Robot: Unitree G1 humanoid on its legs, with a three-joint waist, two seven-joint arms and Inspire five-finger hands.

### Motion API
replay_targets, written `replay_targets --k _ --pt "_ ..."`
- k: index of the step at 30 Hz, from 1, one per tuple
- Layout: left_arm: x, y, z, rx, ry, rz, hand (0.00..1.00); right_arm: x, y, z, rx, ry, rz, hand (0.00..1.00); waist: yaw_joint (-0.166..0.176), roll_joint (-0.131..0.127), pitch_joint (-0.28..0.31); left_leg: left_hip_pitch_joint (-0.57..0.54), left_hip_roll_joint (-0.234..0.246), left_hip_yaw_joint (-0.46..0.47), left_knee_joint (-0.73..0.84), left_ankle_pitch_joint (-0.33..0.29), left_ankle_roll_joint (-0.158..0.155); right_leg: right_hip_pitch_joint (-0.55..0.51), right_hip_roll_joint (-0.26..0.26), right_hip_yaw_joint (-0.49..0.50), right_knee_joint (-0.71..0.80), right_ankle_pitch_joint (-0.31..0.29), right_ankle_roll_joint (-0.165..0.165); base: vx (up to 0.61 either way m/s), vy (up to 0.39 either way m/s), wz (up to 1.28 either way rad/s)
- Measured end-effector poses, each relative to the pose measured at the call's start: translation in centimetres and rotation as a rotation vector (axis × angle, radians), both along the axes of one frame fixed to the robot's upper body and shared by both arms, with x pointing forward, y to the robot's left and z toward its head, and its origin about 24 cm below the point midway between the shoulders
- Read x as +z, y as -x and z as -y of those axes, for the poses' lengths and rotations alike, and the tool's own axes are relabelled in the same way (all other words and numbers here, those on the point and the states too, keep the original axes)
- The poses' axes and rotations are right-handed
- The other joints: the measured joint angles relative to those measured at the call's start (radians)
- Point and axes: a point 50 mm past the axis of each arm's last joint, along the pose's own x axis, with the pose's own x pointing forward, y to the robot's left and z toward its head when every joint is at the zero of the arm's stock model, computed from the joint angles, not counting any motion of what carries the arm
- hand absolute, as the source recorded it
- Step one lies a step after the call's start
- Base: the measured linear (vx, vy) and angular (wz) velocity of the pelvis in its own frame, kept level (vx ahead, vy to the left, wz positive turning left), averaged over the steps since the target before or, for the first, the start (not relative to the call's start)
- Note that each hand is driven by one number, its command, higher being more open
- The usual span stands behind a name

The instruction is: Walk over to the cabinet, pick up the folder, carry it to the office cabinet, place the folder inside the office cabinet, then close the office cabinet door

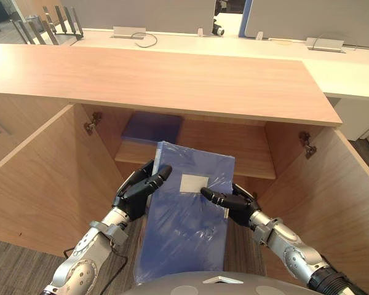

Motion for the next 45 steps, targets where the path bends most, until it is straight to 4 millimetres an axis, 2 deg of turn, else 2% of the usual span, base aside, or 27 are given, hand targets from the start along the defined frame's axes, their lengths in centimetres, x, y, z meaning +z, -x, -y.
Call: replay_targets --k 3,8,9,15,19,21,24,25,26,29,33,36,41,43,45 --pt "-0.1 0.2 0.1 0.011 0.037 -0.006 0.00 0.6 -0.1 0.0 0.001 -0.023 0.019 0.00 0.000 0.006 -0.003 0.000 -0.001 -0.001 0.000 -0.001 -0.001 0.001 0.000 -0.001 -0.001 0.000 0.000 0.00 0.000 0.00" --pt "-0.5 0.7 0.3 0.017 0.077 -0.037 0.00 0.4 0.2 0.0 -0.012 -0.054 -0.010 0.00 -0.008 0.016 -0.007 0.000 -0.001 -0.002 0.000 -0.001 -0.001 0.002 0.000 -0.001 -0.003 -0.001 -0.001 0.00 0.000 0.00" --pt "-0.6 0.9 0.3 0.020 0.082 -0.047 1.00 0.3 0.4 0.0 -0.013 -0.059 -0.018 0.00 -0.011 0.020 -0.008 0.000 -0.001 -0.002 0.000 -0.001 -0.002 0.002 0.000 -0.001 -0.004 -0.001 -0.001 0.00 0.000 0.00" --pt "-1.6 2.7 0.5 -0.020 0.090 -0.098 1.00 -0.8 2.5 0.0 -0.049 -0.120 -0.115 0.00 -0.028 0.036 -0.008 0.001 0.000 -0.001 0.000 -0.002 -0.003 0.004 0.001 0.000 -0.006 -0.001 -0.002 0.00 -0.001 -0.01" --pt "-1.7 3.1 0.3 -0.124 0.013 -0.054 1.00 -0.9 2.6 -0.4 -0.066 -0.149 -0.125 0.00 -0.032 0.041 -0.006 0.010 0.013 0.016 0.000 -0.006 -0.008 -0.001 0.010 0.018 0.002 -0.003 -0.006 -0.01 -0.011 -0.14" --pt "-2.6 2.8 -0.1 -0.134 -0.048 -0.052 1.00 -1.8 2.7 -0.5 -0.111 -0.162 -0.154 0.00 -0.032 0.040 -0.005 0.016 0.019 0.020 0.000 -0.006 -0.009 -0.002 0.015 0.025 0.008 -0.003 -0.009 -0.02 -0.025 -0.10" --pt "-6.3 2.8 -0.7 -0.137 -0.215 -0.156 1.00 -4.9 3.5 -0.5 -0.275 -0.205 -0.291 0.00 -0.045 0.044 -0.001 0.022 0.022 0.022 -0.001 -0.007 -0.011 -0.006 0.017 0.028 0.022 -0.008 -0.013 -0.01 -0.015 -0.02" --pt "-7.0 3.1 -0.9 -0.127 -0.226 -0.188 1.00 -5.3 3.6 -0.4 -0.305 -0.207 -0.311 0.00 -0.051 0.044 0.003 0.022 0.022 0.022 -0.001 -0.007 -0.011 -0.007 0.017 0.029 0.023 -0.008 -0.013 -0.03 0.001 -0.05" --pt "-8.8 3.7 -1.3 -0.082 -0.270 -0.272 1.00 -6.1 4.1 -0.1 -0.362 -0.205 -0.350 0.00 -0.060 0.043 0.013 0.022 0.021 0.025 -0.002 -0.010 -0.014 -0.013 0.016 0.031 0.028 -0.011 -0.011 -0.02 0.007 -0.07" --pt "-11.8 4.6 -1.3 0.038 -0.298 -0.415 1.00 -7.2 5.0 0.5 -0.482 -0.193 -0.412 0.00 -0.060 0.033 0.031 0.022 0.021 0.027 -0.002 -0.013 -0.018 -0.023 0.014 0.031 0.048 -0.025 -0.008 -0.01 0.002 -0.02" --pt "-15.6 6.6 -0.6 0.353 -0.179 -0.660 1.00 -8.2 5.3 1.0 -0.648 -0.199 -0.467 0.00 -0.057 0.038 0.032 0.024 0.023 0.031 -0.002 -0.019 -0.015 -0.026 0.015 0.030 0.060 -0.035 -0.011 0.00 0.000 0.00" --pt "-16.9 7.7 0.9 0.463 -0.088 -0.777 1.00 -8.9 5.8 1.1 -0.708 -0.176 -0.510 0.00 -0.049 0.051 0.035 0.040 0.026 0.037 -0.002 -0.021 -0.014 -0.017 0.016 0.032 0.075 -0.041 -0.011 0.05 -0.027 -0.04" --pt "-17.5 9.1 0.4 0.651 -0.013 -0.864 1.00 -9.6 6.3 1.4 -0.831 -0.216 -0.551 0.00 -0.051 0.069 0.025 0.042 0.032 0.045 -0.002 -0.026 -0.021 -0.016 0.019 0.032 0.074 -0.044 -0.009 0.04 -0.030 -0.04" --pt "-18.1 11.6 -1.1 0.827 -0.011 -0.986 1.00 -9.1 5.4 2.5 -1.023 -0.370 -0.509 0.00 -0.059 0.073 0.022 0.045 0.032 0.050 -0.002 -0.026 -0.021 -0.014 0.018 0.035 0.074 -0.045 -0.008 0.04 -0.015 -0.07" --pt "-18.4 13.7 -1.9 0.929 0.000 -1.060 1.00 -8.5 4.3 3.7 -1.149 -0.437 -0.437 0.00 -0.057 0.072 0.023 0.045 0.030 0.052 -0.002 -0.027 -0.021 -0.012 0.016 0.035 0.075 -0.045 -0.008 0.02 -0.004 -0.02"
